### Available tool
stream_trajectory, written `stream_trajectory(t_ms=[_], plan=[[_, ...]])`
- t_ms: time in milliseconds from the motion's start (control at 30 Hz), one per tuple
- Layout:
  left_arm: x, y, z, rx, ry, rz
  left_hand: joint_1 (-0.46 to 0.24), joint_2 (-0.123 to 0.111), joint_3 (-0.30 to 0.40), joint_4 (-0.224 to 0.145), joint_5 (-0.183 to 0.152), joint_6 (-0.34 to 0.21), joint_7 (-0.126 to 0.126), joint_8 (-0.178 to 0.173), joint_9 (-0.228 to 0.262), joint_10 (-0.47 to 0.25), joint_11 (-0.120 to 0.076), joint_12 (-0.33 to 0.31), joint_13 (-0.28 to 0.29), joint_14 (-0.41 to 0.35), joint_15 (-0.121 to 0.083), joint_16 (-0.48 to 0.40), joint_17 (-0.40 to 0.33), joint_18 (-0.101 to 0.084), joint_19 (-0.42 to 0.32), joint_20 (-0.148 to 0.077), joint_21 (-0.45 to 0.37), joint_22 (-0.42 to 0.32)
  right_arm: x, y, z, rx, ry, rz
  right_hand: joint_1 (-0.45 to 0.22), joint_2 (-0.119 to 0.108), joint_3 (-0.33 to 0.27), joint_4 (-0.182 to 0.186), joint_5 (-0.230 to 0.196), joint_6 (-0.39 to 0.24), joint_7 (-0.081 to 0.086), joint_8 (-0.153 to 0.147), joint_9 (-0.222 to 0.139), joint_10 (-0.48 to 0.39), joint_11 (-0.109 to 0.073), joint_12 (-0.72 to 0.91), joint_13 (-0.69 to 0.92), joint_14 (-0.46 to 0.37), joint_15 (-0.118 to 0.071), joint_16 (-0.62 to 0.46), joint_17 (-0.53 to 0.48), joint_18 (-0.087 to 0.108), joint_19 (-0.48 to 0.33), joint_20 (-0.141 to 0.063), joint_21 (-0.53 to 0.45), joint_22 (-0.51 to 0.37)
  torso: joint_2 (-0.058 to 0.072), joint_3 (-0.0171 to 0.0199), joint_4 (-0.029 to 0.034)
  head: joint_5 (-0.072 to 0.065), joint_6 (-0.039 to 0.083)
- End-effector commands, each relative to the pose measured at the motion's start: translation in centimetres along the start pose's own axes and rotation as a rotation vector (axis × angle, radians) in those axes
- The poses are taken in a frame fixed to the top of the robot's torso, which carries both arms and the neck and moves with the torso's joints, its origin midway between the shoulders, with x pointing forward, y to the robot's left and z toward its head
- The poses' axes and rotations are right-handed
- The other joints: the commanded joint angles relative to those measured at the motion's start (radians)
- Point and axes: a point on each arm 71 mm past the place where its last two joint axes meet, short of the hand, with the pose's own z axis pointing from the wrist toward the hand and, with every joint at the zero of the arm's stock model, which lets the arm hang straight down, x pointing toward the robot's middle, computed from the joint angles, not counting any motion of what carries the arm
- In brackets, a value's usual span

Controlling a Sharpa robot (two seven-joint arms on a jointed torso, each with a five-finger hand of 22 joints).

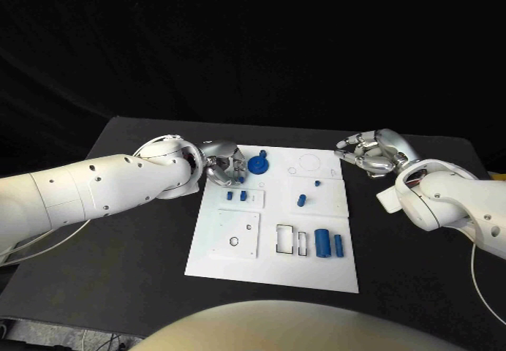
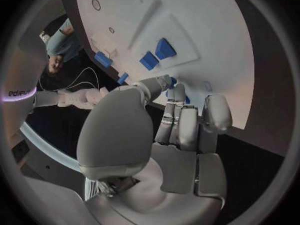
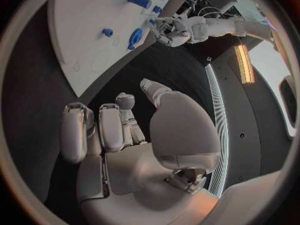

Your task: Assemble the parts on the task board

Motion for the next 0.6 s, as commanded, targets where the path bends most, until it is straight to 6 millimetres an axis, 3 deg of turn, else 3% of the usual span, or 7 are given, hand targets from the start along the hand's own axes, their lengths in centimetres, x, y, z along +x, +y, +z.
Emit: stream_trajectory(t_ms=[33, 600], plan=[[0.03, -0.15, -0.04, 0.013, 0.000, -0.009, -0.005, -0.001, -0.004, 0.001, 0.001, 0.005, 0.000, -0.002, 0.001, -0.007, -0.002, 0.004, 0.001, 0.002, 0.005, 0.006, 0.002, -0.013, -0.005, 0.004, -0.004, 0.000, 0.15, 0.03, 0.00, -0.006, 0.013, -0.007, 0.005, 0.007, -0.002, 0.005, 0.006, -0.007, -0.001, 0.005, -0.001, -0.010, 0.000, 0.000, -0.001, 0.010, 0.000, -0.004, -0.001, 0.006, -0.007, -0.002, -0.007, 0.095, 0.000, 0.0003, -0.0001, 0.000, -0.001], [0.02, 0.00, -0.15, 0.012, -0.003, -0.017, -0.004, -0.001, -0.006, -0.001, 0.001, 0.004, -0.001, -0.003, 0.000, -0.008, -0.003, 0.010, 0.004, 0.003, 0.004, 0.008, 0.006, -0.013, -0.005, 0.004, -0.005, 0.000, 0.17, 0.04, 0.00, -0.006, 0.013, -0.007, 0.009, 0.008, -0.004, 0.007, 0.006, -0.008, -0.001, 0.007, -0.002, -0.010, 0.000, 0.000, -0.002, 0.011, 0.000, -0.004, 0.000, 0.006, -0.008, -0.002, -0.009, 0.094, 0.000, 0.0008, -0.0003, 0.000, 0.000]])
